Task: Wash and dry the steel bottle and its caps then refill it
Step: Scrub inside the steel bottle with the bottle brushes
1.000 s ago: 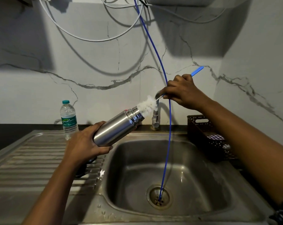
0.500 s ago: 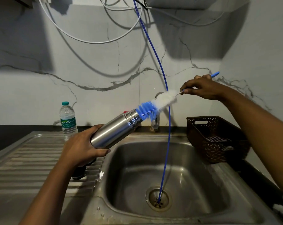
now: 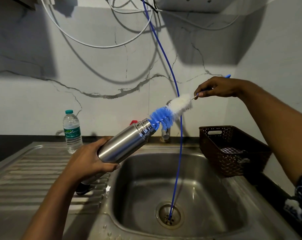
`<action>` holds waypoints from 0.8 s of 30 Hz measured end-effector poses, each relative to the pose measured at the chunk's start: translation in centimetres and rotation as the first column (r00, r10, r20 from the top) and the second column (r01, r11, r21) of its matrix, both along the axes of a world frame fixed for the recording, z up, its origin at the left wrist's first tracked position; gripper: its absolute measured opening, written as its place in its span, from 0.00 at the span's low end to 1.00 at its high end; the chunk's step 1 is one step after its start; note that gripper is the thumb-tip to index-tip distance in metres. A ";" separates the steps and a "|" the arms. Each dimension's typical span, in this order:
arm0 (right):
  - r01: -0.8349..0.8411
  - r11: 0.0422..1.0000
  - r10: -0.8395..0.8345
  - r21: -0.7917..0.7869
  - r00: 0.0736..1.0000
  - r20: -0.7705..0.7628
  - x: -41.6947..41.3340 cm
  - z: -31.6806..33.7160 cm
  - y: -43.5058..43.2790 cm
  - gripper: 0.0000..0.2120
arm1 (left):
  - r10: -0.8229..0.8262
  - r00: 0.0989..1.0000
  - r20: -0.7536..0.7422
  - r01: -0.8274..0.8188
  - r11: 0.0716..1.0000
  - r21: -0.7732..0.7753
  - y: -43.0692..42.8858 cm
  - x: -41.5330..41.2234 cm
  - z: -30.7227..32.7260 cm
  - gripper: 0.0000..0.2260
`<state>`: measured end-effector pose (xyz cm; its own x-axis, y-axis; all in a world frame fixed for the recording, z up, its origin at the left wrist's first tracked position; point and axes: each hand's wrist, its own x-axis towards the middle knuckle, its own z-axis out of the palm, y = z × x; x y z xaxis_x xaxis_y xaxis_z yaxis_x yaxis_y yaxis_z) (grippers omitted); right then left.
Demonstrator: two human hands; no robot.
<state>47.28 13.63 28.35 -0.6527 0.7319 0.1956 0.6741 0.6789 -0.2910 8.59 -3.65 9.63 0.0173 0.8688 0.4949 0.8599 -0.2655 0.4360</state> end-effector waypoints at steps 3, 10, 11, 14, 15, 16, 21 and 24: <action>0.004 1.000 -0.004 -0.015 1.000 0.013 -0.4 0.5 0.2 0.07 | -0.014 1.000 0.016 0.015 1.000 -0.019 0.1 -0.2 0.0 0.37; 0.126 0.991 -0.124 0.039 0.991 -0.043 3.6 1.7 -0.1 0.05 | 0.042 0.996 0.075 -0.035 0.995 -0.090 0.1 -2.4 -0.3 0.41; 0.162 0.986 -0.159 0.048 0.986 -0.058 4.8 1.8 -0.5 0.08 | 0.044 0.993 0.106 -0.036 0.996 -0.081 0.0 -2.5 -0.3 0.39; 0.298 0.939 -0.304 0.170 0.953 0.012 7.2 1.0 -0.4 0.12 | 0.006 0.989 0.149 0.001 0.999 -0.049 -0.2 -1.0 0.0 0.32; 0.333 0.911 -0.351 0.245 0.936 0.033 7.5 0.5 -0.1 0.10 | 0.002 0.989 0.149 0.006 0.999 -0.054 -0.2 -0.4 0.0 0.32; 0.363 0.877 -0.390 0.314 0.921 0.025 7.5 -0.2 0.3 0.08 | 0.002 0.986 0.164 0.008 0.998 -0.058 -0.2 0.1 -0.1 0.34; 0.523 0.708 -0.576 0.474 0.816 -0.040 4.0 -3.1 -1.9 0.13 | -0.051 0.771 0.635 0.087 0.996 -0.025 0.3 2.3 -1.0 0.29; 0.533 0.653 -0.634 0.538 0.773 0.004 0.0 -4.8 -3.1 0.14 | -0.060 0.518 0.853 0.158 0.987 -0.026 0.6 3.2 -1.4 0.31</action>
<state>47.29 10.50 23.54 -0.1814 0.8112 0.5560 0.9831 0.1359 0.1224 11.78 -3.00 8.20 -0.2699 0.9299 0.2498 0.0371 -0.2492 0.9677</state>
